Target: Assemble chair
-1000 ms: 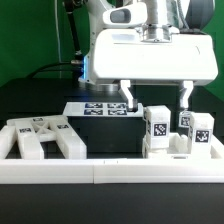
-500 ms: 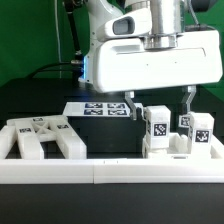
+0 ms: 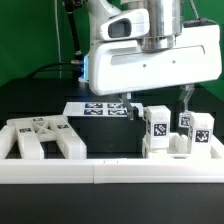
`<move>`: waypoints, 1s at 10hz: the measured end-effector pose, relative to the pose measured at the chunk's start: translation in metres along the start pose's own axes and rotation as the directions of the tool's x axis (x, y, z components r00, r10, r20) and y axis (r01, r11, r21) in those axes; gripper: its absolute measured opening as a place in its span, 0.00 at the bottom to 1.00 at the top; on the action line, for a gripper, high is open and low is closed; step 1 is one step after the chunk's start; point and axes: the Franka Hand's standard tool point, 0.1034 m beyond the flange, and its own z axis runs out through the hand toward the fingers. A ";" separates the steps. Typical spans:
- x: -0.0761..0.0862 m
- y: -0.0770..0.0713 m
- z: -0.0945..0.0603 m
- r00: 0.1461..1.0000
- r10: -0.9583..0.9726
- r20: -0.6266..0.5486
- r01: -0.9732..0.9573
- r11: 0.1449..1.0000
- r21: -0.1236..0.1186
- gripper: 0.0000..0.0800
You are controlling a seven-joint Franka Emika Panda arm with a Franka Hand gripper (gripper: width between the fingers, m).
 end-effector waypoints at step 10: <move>0.002 -0.002 0.002 0.958 0.286 -0.014 -0.286 0.958 0.003 0.36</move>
Offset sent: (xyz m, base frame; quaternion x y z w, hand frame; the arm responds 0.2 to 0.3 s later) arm 0.0076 0.0013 0.0026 -0.0124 0.0287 -0.0272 0.9991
